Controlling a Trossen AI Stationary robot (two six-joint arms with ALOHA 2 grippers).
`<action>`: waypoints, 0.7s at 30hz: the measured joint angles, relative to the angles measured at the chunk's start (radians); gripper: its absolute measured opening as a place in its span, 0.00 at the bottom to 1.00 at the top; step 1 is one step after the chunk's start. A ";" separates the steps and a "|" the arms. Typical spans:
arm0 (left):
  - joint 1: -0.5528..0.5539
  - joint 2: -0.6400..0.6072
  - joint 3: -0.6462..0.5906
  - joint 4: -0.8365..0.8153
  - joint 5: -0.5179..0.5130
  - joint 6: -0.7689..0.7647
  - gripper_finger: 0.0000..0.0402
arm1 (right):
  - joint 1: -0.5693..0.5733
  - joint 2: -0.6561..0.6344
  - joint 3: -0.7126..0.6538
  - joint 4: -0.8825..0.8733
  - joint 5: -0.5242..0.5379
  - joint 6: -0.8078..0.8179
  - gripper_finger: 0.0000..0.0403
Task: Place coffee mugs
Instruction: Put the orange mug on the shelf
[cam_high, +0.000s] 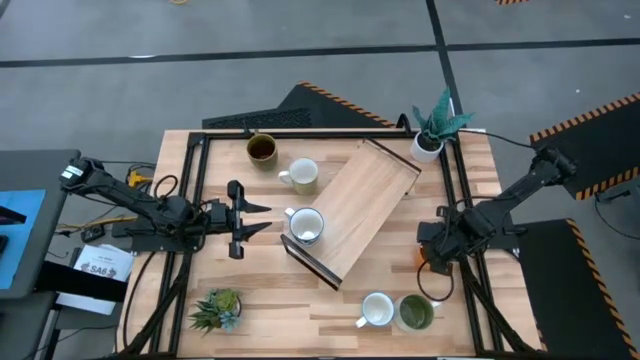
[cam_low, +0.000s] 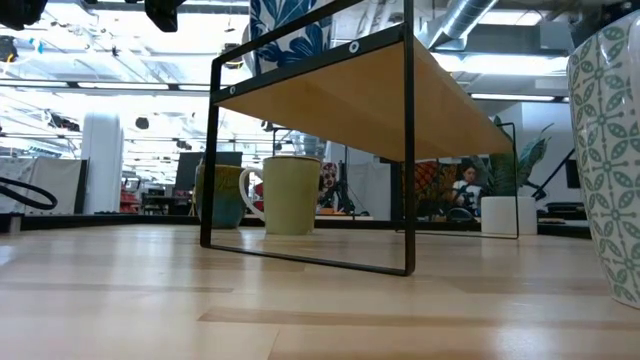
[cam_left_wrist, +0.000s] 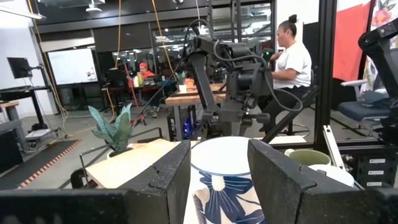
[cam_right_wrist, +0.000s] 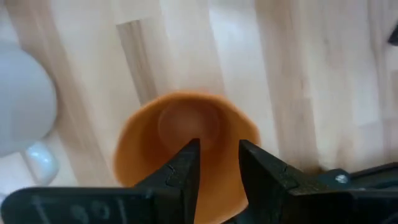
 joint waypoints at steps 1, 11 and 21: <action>0.000 0.000 0.000 0.000 0.000 0.000 0.37 | -0.007 0.002 0.000 -0.009 0.003 -0.006 0.34; 0.000 0.000 0.000 -0.004 0.000 0.000 0.37 | -0.092 0.102 0.000 -0.035 0.006 -0.145 0.34; 0.000 0.000 0.000 -0.013 0.000 0.000 0.37 | -0.141 0.180 -0.001 0.000 -0.062 -0.251 0.27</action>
